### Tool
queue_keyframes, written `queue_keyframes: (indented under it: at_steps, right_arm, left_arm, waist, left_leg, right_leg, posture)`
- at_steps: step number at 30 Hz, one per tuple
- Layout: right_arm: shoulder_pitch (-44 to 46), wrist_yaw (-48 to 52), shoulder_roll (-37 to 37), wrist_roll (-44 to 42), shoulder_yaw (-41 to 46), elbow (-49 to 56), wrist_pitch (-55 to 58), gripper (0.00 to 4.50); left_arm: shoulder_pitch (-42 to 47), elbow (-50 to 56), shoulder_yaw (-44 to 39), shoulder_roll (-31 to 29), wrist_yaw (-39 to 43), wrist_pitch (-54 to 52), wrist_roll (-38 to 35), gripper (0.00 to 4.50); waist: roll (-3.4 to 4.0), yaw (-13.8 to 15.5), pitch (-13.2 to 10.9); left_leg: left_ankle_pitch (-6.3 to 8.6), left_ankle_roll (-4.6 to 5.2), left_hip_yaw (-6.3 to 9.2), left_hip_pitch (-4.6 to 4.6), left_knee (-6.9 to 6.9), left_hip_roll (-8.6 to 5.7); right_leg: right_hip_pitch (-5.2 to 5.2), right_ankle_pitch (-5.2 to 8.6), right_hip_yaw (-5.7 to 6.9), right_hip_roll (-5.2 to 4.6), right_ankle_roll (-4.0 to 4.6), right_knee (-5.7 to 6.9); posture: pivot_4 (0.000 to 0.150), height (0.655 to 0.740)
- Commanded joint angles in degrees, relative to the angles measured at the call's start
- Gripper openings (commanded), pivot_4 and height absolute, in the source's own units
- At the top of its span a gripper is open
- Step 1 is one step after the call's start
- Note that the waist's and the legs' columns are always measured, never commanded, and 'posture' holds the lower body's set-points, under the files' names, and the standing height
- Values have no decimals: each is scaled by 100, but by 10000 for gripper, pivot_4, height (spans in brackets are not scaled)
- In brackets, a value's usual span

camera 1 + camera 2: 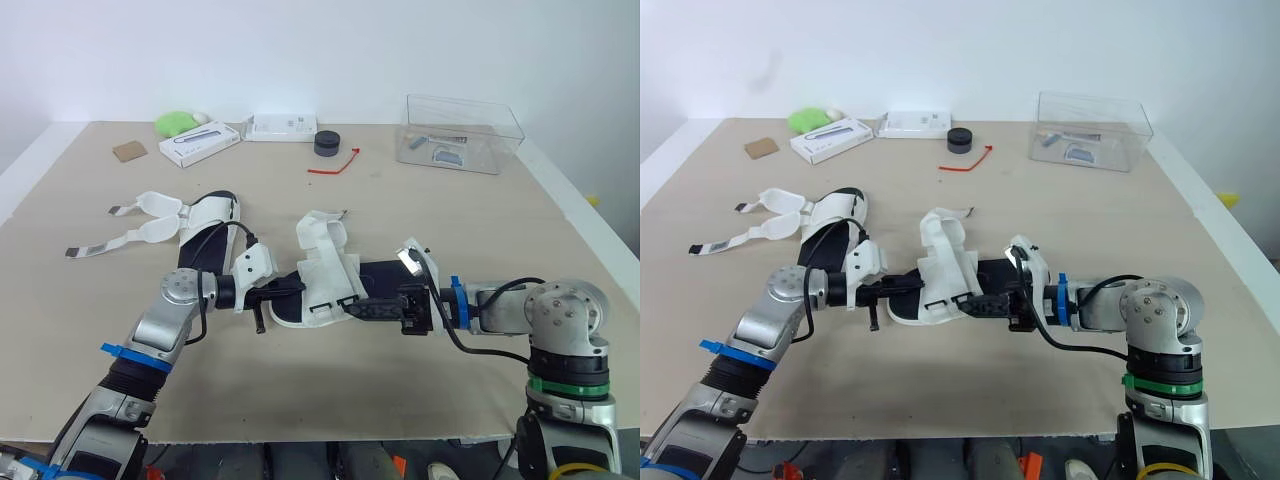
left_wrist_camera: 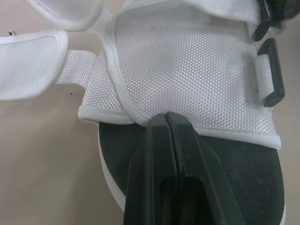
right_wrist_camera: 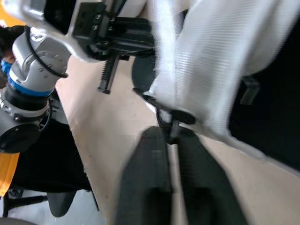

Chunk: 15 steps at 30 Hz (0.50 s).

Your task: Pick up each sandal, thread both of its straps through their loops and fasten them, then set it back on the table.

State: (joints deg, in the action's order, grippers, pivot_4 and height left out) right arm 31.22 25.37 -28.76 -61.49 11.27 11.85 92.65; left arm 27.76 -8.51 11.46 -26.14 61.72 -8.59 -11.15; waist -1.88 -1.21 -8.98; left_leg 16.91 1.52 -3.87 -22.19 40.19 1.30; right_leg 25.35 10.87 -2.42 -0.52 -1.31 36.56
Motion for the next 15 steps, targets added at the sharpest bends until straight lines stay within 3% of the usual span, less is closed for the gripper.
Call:
queue_keyframes:
  at_steps: [1, 8, 15]
  right_arm:
    - [120, -114, -12, -255, 67, 3, -15, 874]
    - [-554, 185, -780, -763, -558, 698, -15, 874]
    - [-1135, 190, -1032, -735, -673, 1233, -16, 874]
  left_arm:
    - [9, 6, 73, 14, 10, 21, 53, 0]
    - [-45, 43, 74, 15, -9, 26, 58, 0]
    - [-86, 88, 98, 41, -30, 28, 67, 0]
  waist:
    - [0, 0, 0]
    - [1, 9, 1]
    - [2, -2, 2]
  left_leg:
    - [0, 0, 0, 0, 0, 0]
    - [2, 4, 5, -2, 0, 0]
    - [10, 17, 2, -7, 0, 0]
  right_leg:
    - [0, 0, 0, 0, 0, 0]
    - [-2, 5, 7, -2, -4, -5]
    - [-1, 8, 2, -4, -12, -15]
  posture:
    - [1500, 7400]
    - [1500, 7400]
    - [1500, 7400]
